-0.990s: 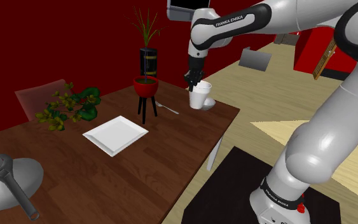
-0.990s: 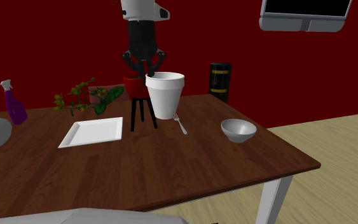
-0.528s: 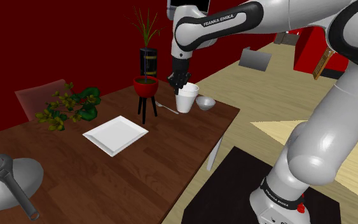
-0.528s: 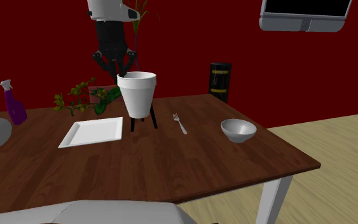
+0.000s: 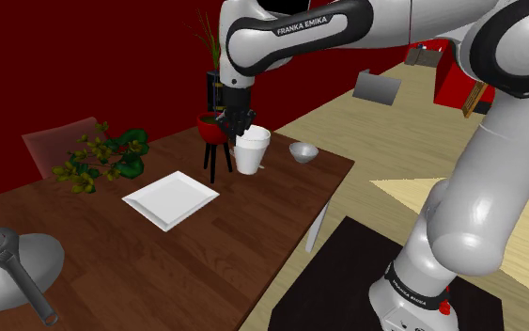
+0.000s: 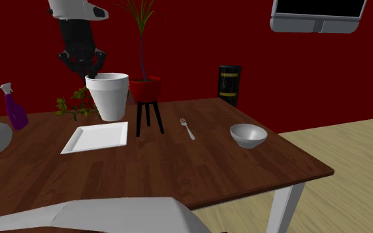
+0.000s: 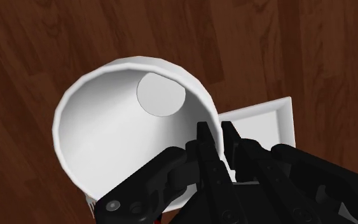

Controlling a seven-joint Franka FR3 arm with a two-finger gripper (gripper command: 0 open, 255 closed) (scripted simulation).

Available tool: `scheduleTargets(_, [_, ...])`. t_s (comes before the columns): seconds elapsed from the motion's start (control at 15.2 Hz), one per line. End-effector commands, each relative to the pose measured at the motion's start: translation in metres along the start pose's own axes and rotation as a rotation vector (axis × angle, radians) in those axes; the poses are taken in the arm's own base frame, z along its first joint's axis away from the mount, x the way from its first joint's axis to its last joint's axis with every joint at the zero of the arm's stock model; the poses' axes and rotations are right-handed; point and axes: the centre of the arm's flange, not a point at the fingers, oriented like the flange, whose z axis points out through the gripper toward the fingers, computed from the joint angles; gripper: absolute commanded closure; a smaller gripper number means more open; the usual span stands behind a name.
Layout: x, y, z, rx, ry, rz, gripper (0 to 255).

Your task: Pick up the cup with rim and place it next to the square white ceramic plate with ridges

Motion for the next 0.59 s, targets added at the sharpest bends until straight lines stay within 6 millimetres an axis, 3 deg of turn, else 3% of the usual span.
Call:
scheduleTargets(0.0, [0.001, -0.028, 0.002, 0.0, 0.0, 0.001, 255])
scheduleTargets(0.53, [0.007, -0.134, -0.002, 0.0, 0.0, 0.001, 255])
